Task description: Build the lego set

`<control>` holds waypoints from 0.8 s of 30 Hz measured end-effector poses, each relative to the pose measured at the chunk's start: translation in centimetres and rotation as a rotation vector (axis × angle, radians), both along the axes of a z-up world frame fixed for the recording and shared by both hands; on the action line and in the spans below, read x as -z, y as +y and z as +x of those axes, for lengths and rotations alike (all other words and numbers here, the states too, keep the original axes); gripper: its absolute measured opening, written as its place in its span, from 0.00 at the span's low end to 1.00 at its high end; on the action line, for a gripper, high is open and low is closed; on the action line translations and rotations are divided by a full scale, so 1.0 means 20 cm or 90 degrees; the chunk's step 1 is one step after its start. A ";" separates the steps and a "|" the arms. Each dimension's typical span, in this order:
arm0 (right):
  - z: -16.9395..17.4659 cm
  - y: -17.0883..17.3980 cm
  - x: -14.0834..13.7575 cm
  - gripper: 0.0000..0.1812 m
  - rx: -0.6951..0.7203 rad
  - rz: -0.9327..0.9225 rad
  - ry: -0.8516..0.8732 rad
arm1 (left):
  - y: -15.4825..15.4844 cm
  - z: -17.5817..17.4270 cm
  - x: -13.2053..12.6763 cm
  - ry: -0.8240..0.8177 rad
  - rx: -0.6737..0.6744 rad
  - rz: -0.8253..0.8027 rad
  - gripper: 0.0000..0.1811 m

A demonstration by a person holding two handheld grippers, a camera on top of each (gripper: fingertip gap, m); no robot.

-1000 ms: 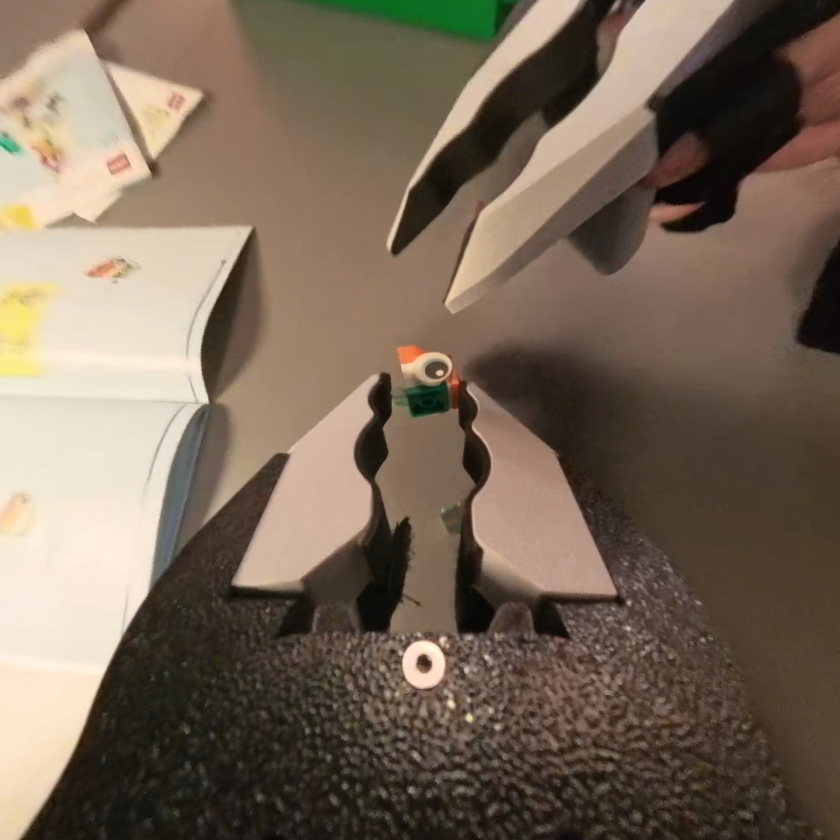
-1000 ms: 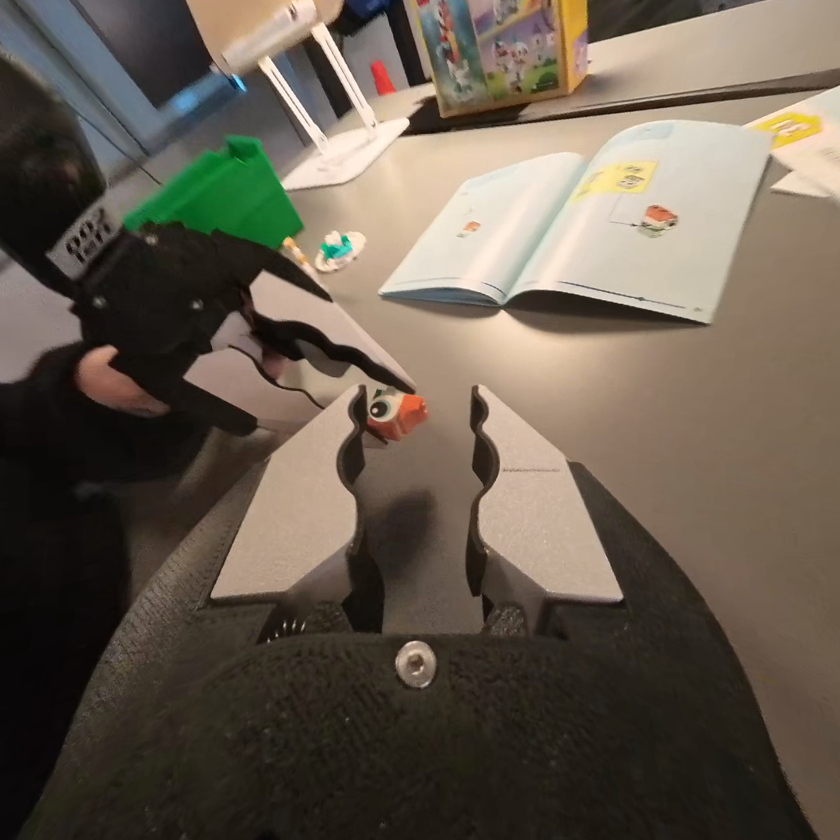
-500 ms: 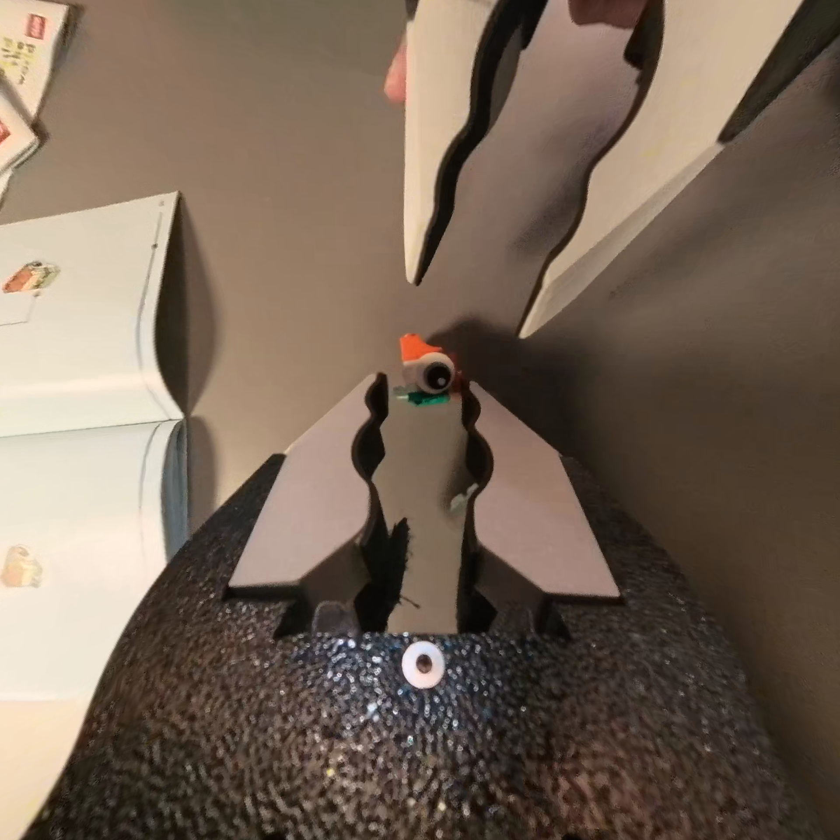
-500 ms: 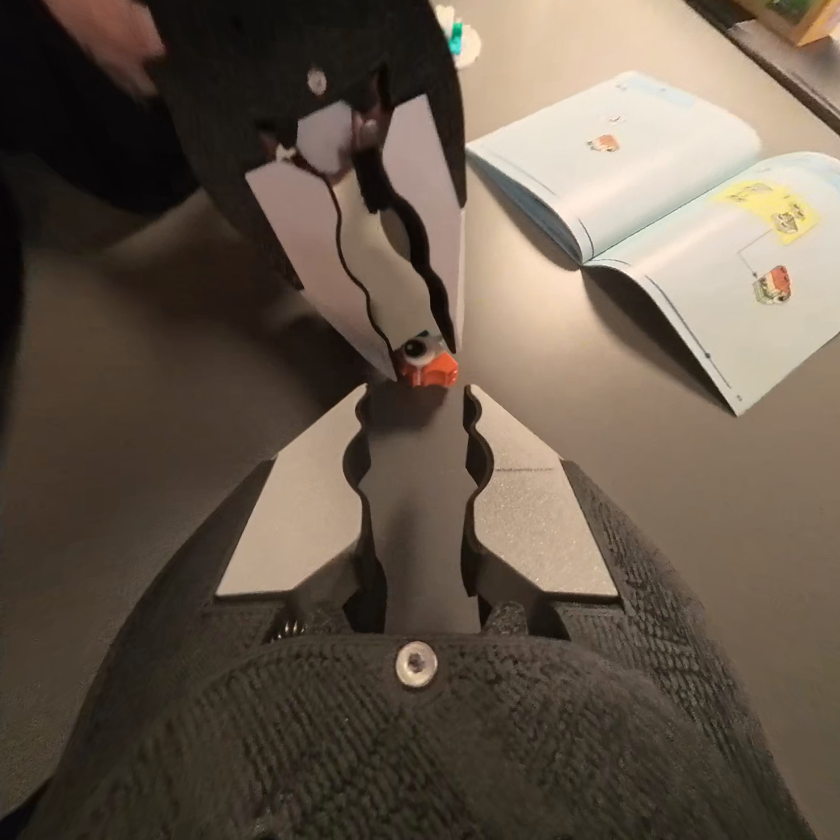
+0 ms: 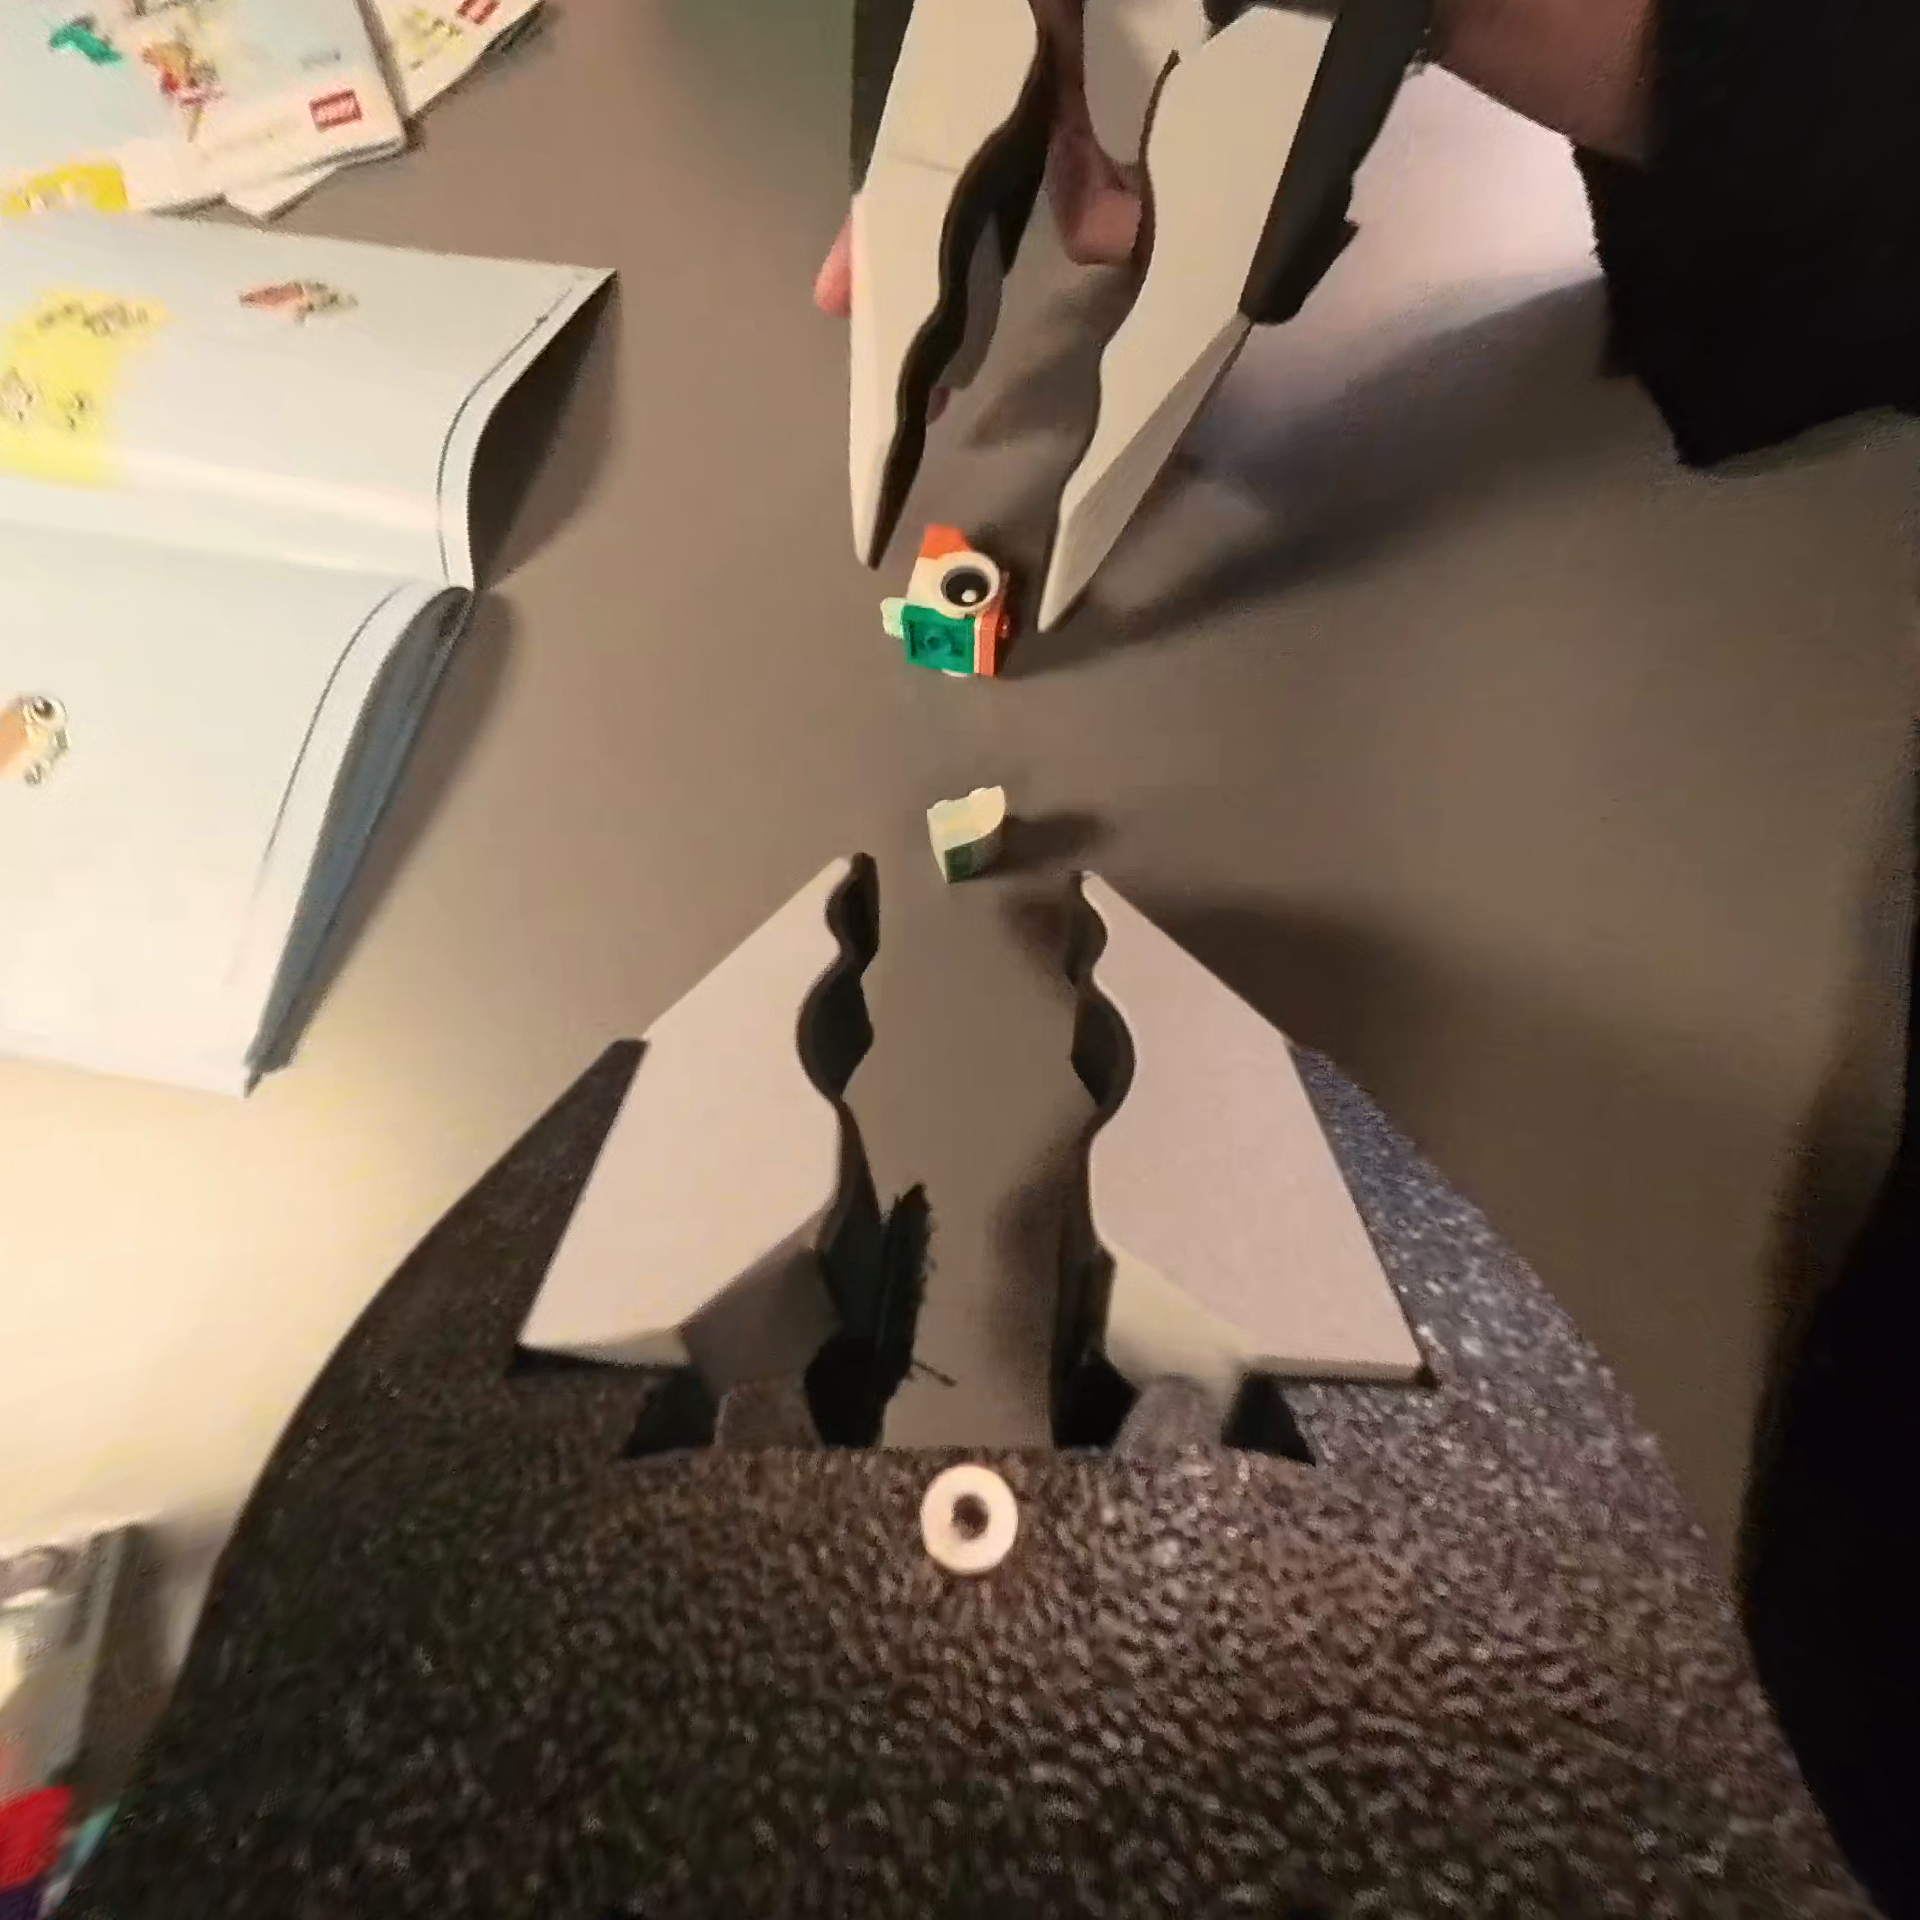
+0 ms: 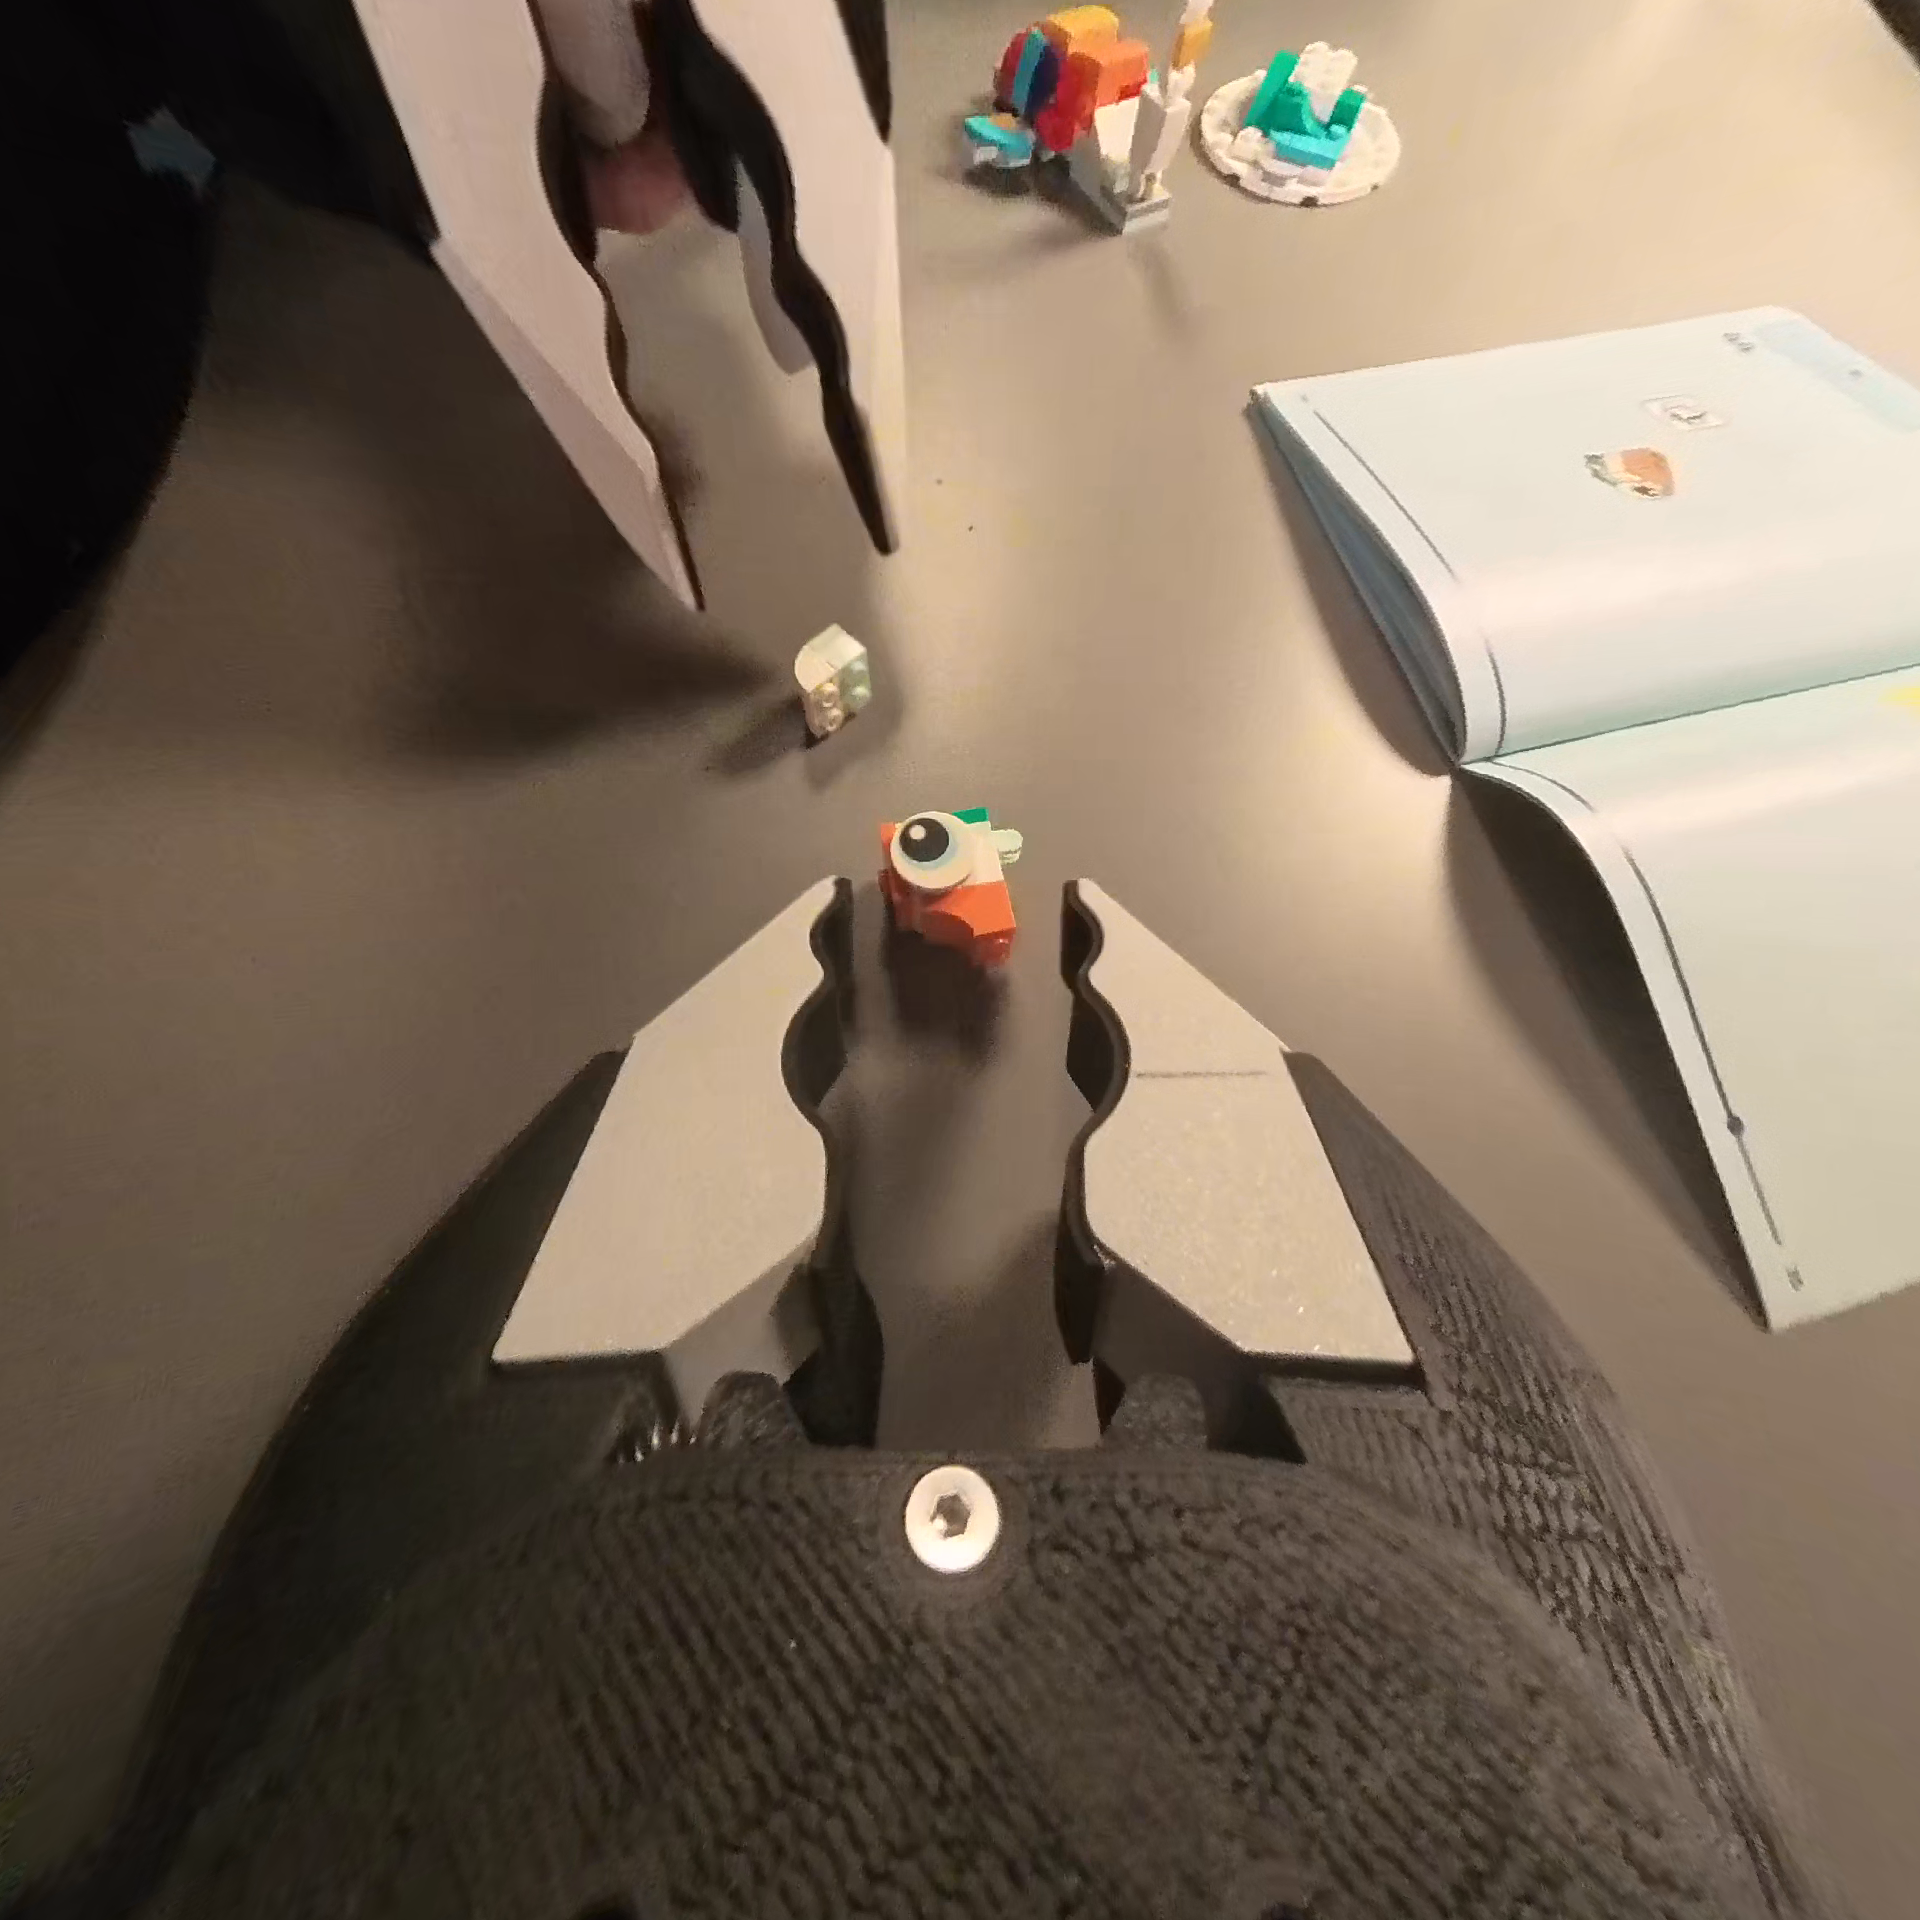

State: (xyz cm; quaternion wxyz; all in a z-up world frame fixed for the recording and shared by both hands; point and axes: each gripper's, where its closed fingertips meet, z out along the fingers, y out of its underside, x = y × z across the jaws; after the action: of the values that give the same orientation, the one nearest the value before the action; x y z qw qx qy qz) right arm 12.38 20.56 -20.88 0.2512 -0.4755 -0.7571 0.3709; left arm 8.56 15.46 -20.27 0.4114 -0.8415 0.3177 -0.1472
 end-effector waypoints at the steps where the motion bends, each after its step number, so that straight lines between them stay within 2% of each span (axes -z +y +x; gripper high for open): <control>1: 0.00 -0.01 0.01 0.20 -0.011 0.000 -0.006 | 0.01 0.00 0.01 0.006 -0.013 0.000 0.15; 7: 0.01 -0.04 0.03 0.15 -0.062 0.001 -0.018 | 0.00 -0.02 0.06 0.040 -0.024 -0.009 0.03; 14: -0.01 -0.07 0.04 0.18 -0.081 -0.010 -0.034 | -0.01 0.00 0.00 -0.046 -0.011 -0.046 0.02; 24: -0.04 -0.10 0.03 0.13 -0.104 0.017 -0.021 | 0.02 0.03 0.06 -0.028 0.007 -0.055 0.00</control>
State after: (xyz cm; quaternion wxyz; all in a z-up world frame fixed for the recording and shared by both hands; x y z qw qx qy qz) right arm 11.58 18.60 -21.52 0.2138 -0.4152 -0.8022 0.3721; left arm 9.08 15.91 -21.47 0.3806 -0.8534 0.3065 -0.1812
